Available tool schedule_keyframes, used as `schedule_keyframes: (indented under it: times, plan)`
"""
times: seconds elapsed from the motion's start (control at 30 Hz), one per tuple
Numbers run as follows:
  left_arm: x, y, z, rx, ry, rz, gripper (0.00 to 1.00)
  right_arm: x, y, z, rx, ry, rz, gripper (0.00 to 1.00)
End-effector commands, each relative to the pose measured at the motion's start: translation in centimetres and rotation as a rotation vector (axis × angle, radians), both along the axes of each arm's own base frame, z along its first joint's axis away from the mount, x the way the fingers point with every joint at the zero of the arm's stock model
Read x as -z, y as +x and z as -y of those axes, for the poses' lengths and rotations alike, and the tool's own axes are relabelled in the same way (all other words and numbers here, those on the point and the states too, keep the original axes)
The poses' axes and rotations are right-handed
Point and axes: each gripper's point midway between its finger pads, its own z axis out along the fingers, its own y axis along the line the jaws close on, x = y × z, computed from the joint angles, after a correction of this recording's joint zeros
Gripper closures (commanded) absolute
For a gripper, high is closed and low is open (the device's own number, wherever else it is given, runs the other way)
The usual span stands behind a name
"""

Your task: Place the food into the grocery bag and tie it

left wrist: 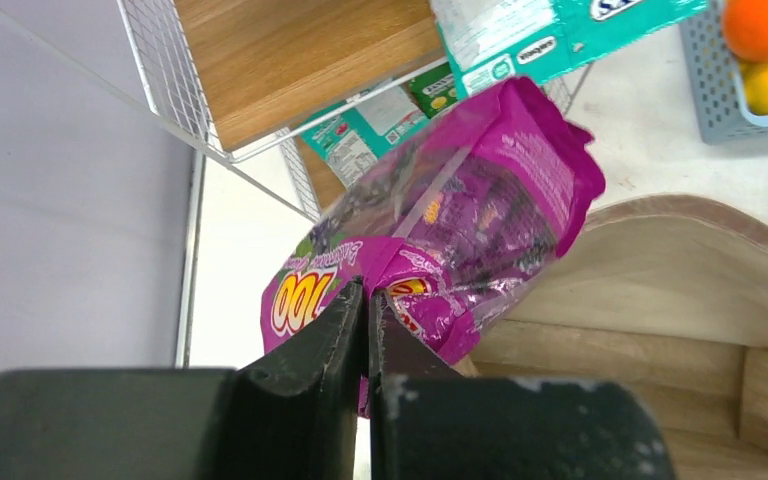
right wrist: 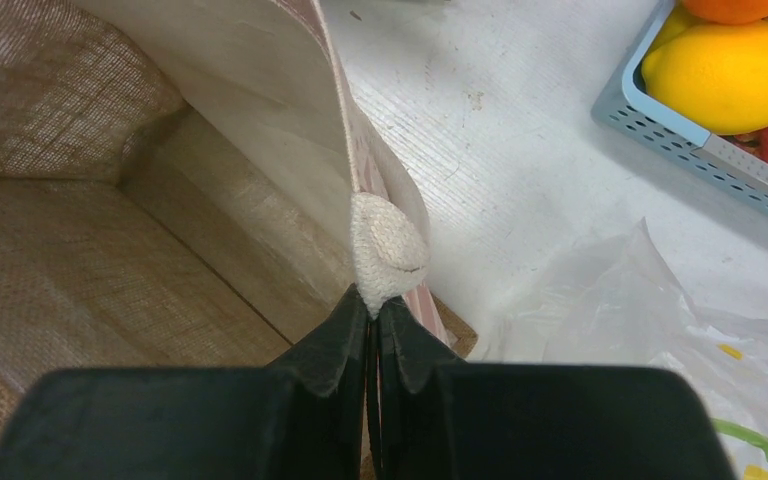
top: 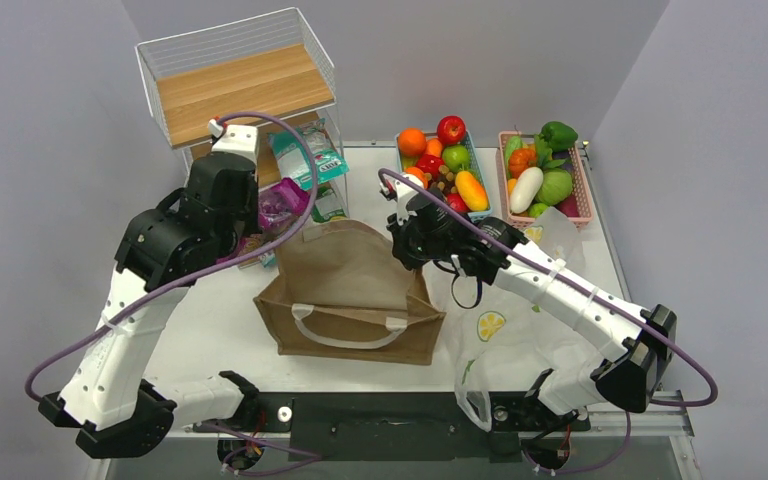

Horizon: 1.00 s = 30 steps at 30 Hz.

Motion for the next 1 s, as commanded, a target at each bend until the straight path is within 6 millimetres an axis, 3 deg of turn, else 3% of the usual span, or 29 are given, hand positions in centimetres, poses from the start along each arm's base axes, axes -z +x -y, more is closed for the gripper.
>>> schedule_keyframes:
  times: [0.0, 0.23, 0.43, 0.63, 0.77, 0.97]
  plan:
    - [-4.5, -1.1, 0.5, 0.036, -0.146, 0.124, 1.0, -2.1, 0.3, -1.7, -0.006, 0.056, 0.04, 1.0]
    - [-7.7, -2.5, 3.0, 0.207, -0.27, 0.192, 1.0, -2.5, 0.2, -1.5, 0.01, 0.056, 0.054, 1.0]
    - [-9.2, -3.1, 4.6, 0.297, -0.33, 0.205, 1.0, -2.3, 0.0, -1.2, 0.009, 0.049, 0.055, 1.0]
    - [-10.6, -4.6, 8.1, 0.5, -0.423, 0.189, 1.0, -2.2, 0.0, -0.9, 0.018, 0.046, 0.06, 1.0]
    - [-10.7, -5.9, 10.3, 0.635, -0.469, 0.157, 1.0, -2.2, 0.1, -0.9, 0.02, 0.045, 0.062, 1.0]
    - [-8.5, -7.0, 12.4, 0.755, -0.517, 0.108, 1.0, -2.2, 0.2, -0.9, 0.024, 0.04, 0.066, 1.0]
